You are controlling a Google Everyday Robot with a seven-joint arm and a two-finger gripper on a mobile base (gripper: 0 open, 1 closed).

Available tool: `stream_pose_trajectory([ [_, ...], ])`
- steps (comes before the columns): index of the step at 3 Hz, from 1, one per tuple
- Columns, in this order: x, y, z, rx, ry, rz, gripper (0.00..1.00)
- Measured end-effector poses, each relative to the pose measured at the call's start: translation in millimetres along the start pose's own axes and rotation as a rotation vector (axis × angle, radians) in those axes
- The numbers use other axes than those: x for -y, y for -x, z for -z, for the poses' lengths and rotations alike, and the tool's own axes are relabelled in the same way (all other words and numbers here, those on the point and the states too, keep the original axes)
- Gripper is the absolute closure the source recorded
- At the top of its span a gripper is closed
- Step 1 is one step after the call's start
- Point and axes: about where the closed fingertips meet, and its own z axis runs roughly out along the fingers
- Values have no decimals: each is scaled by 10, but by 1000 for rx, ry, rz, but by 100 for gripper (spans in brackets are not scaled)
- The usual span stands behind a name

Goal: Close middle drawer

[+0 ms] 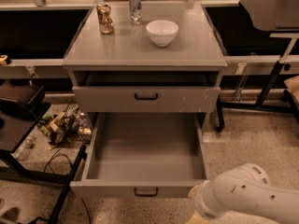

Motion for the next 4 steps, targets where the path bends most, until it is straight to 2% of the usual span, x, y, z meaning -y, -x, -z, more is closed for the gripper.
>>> stream_pose_trajectory([
  [1, -338, -41, -628, 105, 51, -21, 65],
  [2, -444, -95, -1031, 205, 34, -62, 88],
  [3, -345, -117, -1410, 286, 7, -98, 100],
  [4, -106, -101, -1776, 330, -11, -130, 100],
])
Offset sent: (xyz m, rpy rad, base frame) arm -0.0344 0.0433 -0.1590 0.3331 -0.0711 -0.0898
